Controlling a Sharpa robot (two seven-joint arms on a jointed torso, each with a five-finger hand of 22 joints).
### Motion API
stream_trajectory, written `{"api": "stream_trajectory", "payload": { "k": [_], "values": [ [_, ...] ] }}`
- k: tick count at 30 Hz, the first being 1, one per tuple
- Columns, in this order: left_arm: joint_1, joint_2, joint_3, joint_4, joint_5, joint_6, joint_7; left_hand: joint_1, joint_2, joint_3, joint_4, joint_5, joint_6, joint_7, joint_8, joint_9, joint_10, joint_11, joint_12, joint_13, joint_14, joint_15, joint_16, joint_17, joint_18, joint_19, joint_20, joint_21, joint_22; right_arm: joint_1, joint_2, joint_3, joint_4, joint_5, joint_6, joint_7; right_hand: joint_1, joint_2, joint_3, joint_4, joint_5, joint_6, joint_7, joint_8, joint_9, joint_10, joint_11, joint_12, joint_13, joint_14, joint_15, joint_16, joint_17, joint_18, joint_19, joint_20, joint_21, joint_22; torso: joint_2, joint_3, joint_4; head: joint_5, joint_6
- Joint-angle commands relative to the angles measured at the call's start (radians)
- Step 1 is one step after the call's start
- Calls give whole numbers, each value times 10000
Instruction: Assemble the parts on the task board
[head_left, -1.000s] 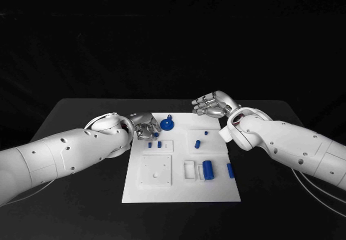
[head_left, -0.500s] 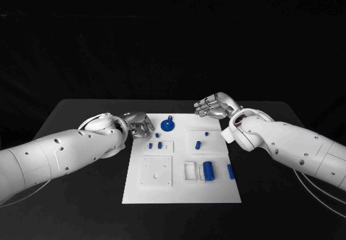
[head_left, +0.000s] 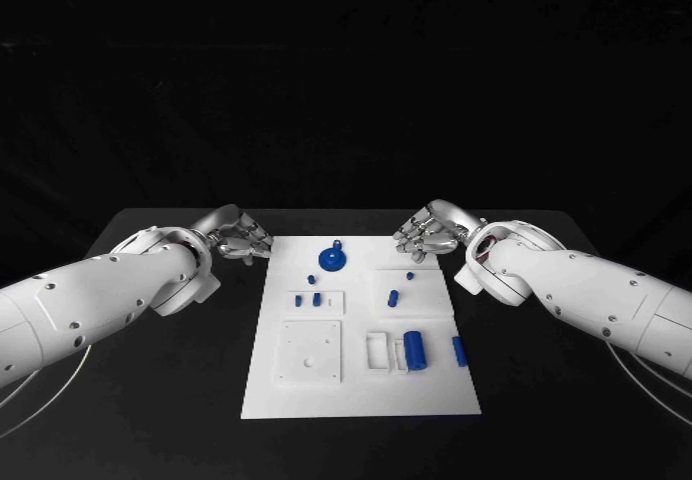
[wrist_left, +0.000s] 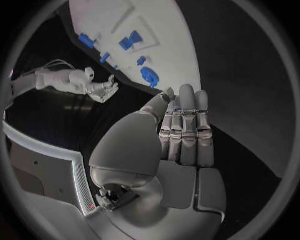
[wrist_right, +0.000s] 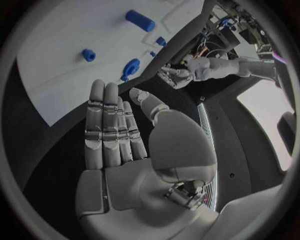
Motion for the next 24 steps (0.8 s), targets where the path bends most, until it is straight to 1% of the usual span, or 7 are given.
{"api": "stream_trajectory", "payload": {
  "k": [1,6,11,14,18,19,24],
  "values": [
    [61,-208,20,270,3462,-562,1243,-120,-14,-54,120,15,16,-19,-2,0,-154,56,-3,13,44,134,-1027,-385,-120,-102,89,-493,-440,59,-90,6,88,-2309,1090,-455,-188,25,2,-151,-79,46,-6,1,-9,3,-11,38,22,227,-125,1499,1285,50,219,-217,768,562,1,-28,-9,2,68],
    [104,-618,29,739,4826,-501,1733,-251,-79,-122,314,17,-192,-36,-7,-5,-728,263,-12,4,-275,537,-3353,-1202,-199,-525,453,-1438,-1431,105,-217,7,295,-3962,1234,-949,-495,40,437,-256,-486,29,-75,0,-6,-146,-5,-8,6,177,-188,3207,3151,-2,270,-287,2035,1628,-1,-21,-20,47,95],
    [118,-949,32,1217,5527,-532,2103,-192,-118,-286,508,-8,-253,-54,-1,-4,-1015,345,-15,-2,-133,902,-5682,-1677,-76,-834,824,-1444,-3043,119,-250,7,510,-5301,1355,-1427,-639,-165,438,-105,-882,-48,-135,-2,-8,-338,10,-24,2,102,-129,4395,4104,69,304,-245,2852,2382,3,-31,9,33,131],
    [126,-1071,33,1414,5722,-583,2234,-81,-85,-428,599,4,-272,-40,2,-4,-1052,374,-14,-3,-411,1037,-5879,-1826,62,-937,1033,-1414,-4104,121,-248,7,624,-5748,1469,-1604,-624,-268,269,46,-980,-46,-158,-1,-7,-408,33,-26,3,15,-44,4769,4323,98,187,-155,3143,2727,-1,-33,15,48,136],
    [150,-1181,33,1619,5932,-660,2359,19,-69,-569,645,1,-250,-7,0,-5,-1048,406,-11,-2,-505,1076,-5868,-1846,76,-765,1060,-1400,-5022,119,-220,5,725,-6122,1680,-1759,-510,-309,218,192,-1093,-51,-158,0,-8,-410,38,-24,4,-100,-4,5077,4379,156,-42,-106,3448,3223,1,-38,19,54,148],
    [156,-1198,33,1655,5962,-670,2380,112,-31,-757,708,2,-226,-8,-12,-11,-1053,421,-13,-1,-517,1085,-5876,-1841,67,-547,1061,-1375,-6116,118,-209,5,740,-6179,1720,-1785,-510,-309,218,192,-1093,-51,-158,0,-8,-410,38,-24,4,-100,-4,5077,4379,156,-42,-106,3448,3223,2,-32,11,63,146],
    [180,-1266,34,1826,6106,-740,2480,119,-9,-819,696,2,-246,8,-1,-6,-1094,438,-10,-1,-628,1118,-5872,-1855,68,-502,1076,-1362,-6428,105,-161,-6,811,-6383,1949,-1877,-438,-367,449,227,-1131,-32,-146,-1,-8,-374,39,-27,2,-153,2,5209,4277,181,-175,-85,3531,3647,0,-26,-5,69,119]
  ]
}}
